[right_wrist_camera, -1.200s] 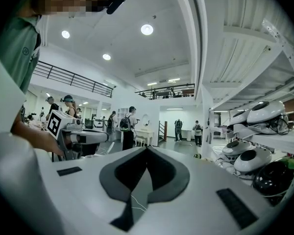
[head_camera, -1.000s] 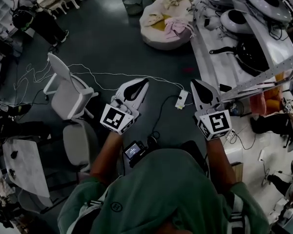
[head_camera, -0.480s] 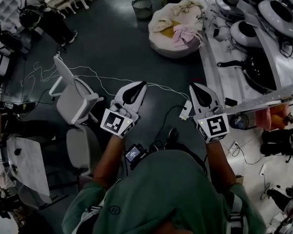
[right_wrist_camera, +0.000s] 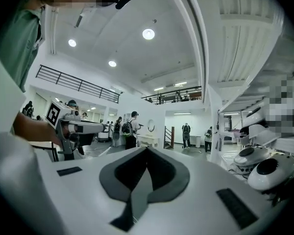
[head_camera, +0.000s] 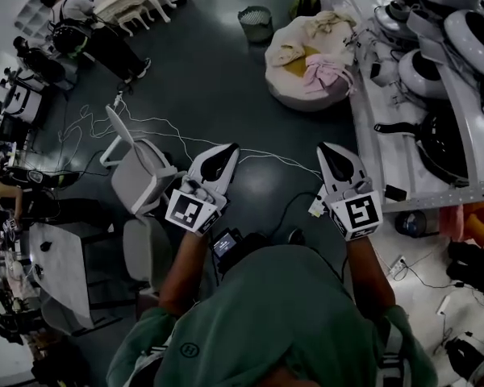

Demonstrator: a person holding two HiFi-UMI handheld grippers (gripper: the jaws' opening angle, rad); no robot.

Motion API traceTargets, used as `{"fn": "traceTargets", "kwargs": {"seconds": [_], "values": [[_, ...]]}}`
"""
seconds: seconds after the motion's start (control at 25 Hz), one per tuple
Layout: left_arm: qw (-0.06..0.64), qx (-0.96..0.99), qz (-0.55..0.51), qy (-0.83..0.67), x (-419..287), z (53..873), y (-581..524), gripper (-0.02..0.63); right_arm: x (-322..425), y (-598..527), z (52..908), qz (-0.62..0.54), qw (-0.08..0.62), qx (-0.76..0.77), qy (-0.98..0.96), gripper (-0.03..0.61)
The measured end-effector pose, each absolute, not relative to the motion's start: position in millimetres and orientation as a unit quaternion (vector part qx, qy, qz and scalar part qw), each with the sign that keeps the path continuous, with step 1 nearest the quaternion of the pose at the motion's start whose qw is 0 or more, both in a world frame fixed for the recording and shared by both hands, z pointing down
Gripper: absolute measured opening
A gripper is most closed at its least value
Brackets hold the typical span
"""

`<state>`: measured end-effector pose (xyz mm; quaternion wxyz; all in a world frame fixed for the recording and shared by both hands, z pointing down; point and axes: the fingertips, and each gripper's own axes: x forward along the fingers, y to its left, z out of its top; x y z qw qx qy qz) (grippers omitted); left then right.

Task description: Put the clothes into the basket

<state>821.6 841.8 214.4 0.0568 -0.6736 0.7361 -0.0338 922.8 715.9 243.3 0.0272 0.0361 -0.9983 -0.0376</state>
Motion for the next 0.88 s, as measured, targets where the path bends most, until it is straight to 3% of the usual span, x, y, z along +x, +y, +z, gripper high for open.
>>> {"fn": "traceTargets", "kwargs": {"seconds": [0.52, 0.88], "values": [[0.038, -0.692, -0.033, 0.721, 750.8, 237.2, 791.6, 0.005, 857.8, 672.1, 267.4, -0.018, 0.044, 0.059, -0.997, 0.005], [0.048, -0.710, -0.016, 0.703, 635.5, 241.3, 784.5, 0.005, 746.6, 665.9, 260.1, -0.042, 0.057, 0.084, -0.994, 0.005]]}}
